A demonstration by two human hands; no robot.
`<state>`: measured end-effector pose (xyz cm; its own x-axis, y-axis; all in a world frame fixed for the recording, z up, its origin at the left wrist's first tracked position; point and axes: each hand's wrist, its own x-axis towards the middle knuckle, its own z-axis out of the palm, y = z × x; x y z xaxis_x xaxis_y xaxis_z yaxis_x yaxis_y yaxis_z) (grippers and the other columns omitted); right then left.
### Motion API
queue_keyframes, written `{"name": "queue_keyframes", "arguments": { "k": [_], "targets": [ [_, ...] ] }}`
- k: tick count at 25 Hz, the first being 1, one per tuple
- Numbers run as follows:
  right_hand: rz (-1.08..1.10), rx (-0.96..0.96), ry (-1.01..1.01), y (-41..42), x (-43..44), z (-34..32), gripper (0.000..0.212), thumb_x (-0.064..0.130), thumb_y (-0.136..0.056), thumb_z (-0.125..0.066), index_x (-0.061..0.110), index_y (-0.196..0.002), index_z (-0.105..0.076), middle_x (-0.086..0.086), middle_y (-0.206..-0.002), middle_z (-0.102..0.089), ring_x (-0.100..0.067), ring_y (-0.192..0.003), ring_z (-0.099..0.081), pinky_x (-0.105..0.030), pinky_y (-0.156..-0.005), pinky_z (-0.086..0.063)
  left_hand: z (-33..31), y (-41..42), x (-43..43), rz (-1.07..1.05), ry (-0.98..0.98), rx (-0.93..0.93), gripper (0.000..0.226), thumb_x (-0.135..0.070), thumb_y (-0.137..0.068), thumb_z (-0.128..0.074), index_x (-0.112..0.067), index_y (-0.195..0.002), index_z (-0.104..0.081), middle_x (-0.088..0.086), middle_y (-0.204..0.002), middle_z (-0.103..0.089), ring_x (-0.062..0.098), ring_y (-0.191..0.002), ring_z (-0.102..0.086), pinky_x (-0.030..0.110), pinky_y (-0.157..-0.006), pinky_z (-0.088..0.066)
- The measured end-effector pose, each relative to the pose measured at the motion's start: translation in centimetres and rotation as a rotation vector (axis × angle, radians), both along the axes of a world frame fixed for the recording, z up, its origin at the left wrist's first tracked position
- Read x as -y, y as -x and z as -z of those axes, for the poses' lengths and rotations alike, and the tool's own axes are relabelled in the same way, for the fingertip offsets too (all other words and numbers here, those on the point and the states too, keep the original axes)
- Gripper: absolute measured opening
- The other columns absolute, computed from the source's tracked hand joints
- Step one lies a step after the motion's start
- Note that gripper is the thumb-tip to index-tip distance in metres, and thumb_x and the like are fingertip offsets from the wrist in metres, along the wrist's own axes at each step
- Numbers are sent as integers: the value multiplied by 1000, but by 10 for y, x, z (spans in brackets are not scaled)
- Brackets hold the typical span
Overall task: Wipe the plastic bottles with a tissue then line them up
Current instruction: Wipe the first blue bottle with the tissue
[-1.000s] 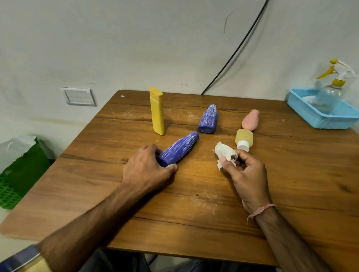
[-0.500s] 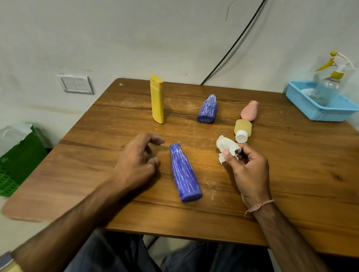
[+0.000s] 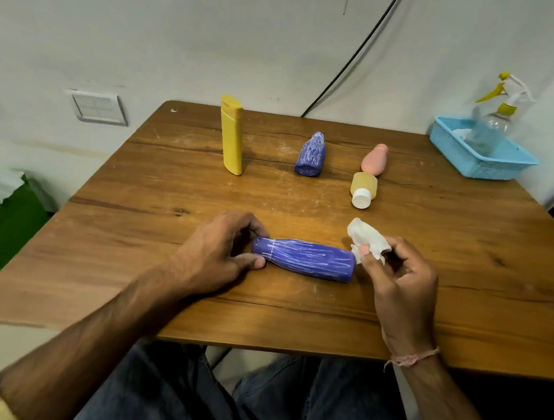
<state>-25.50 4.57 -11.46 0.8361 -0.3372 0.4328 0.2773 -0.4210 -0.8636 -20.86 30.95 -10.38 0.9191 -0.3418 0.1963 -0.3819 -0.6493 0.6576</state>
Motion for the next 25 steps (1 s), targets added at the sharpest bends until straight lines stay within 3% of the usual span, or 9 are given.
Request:
{"name": "queue_keyframes", "arguments": {
  "k": [2,5,6,8,10,14,19,23,25],
  "targets": [
    [54,40,132,11,5,-3,14,13,-88,-72,18,-102,-71,1,-98,-68,-8,-89,-63,-29,-71,-55,4,21,9,-56,152,-1,34,-26,-76,-85,-31,-105,-67,-11,-90,-69,4,-84,-65,22,-74,-51],
    [114,95,490,22,7,-9,21,3,-85,-71,7,-105,-73,-1,-103,-67,-2,-91,-59,-10,-79,-49,12,47,25,-113,456,-72,38,-15,-73,-88,-25,-105,-70,-3,-84,-71,9,-75,-66,22,-71,-55],
    [113,79,577,22,9,-11,24,-3,-83,-70,6,-105,-74,-2,-103,-67,-7,-93,-60,-11,-81,-49,14,53,30,-119,549,-104,40,-10,-71,-88,-21,-105,-70,0,-86,-72,10,-76,-67,21,-72,-55],
    [110,-1,656,22,8,-17,33,-10,-81,-67,9,-107,-75,-1,-102,-68,-17,-96,-61,-26,-83,-54,18,58,37,-129,648,-144,42,-3,-67,-88,-18,-103,-71,0,-87,-73,10,-76,-67,19,-74,-56],
    [99,-28,673,24,-9,-22,38,-11,-79,-66,12,-107,-76,1,-101,-68,-19,-97,-59,-32,-82,-54,21,59,42,-155,647,-144,43,-5,-65,-90,-22,-99,-71,-3,-82,-72,11,-74,-67,22,-74,-56],
    [-156,59,702,43,-52,-18,42,-12,-80,-63,13,-111,-75,1,-105,-67,-17,-97,-56,-24,-84,-50,21,65,43,-207,495,-74,43,-8,-65,-91,-29,-96,-69,-6,-81,-71,11,-73,-69,25,-69,-59],
    [121,-128,716,22,-15,-26,38,-2,-85,-60,13,-119,-70,2,-114,-66,-17,-104,-55,-22,-85,-50,19,68,44,-208,474,-33,41,-11,-66,-91,-25,-96,-67,-8,-92,-70,8,-85,-69,28,-75,-60],
    [-183,-2,719,48,-59,-17,41,-1,-87,-58,14,-124,-69,7,-122,-67,-16,-105,-54,-26,-93,-49,21,69,42,-204,418,14,42,-6,-66,-89,-20,-96,-64,-10,-96,-67,7,-88,-66,31,-74,-60],
    [-194,-9,757,42,-45,-19,42,1,-89,-57,18,-125,-68,9,-124,-67,-16,-99,-54,-28,-87,-48,20,70,43,-201,408,32,47,-5,-66,-89,-22,-99,-61,-10,-96,-65,6,-88,-66,28,-75,-59]
  ]
}}
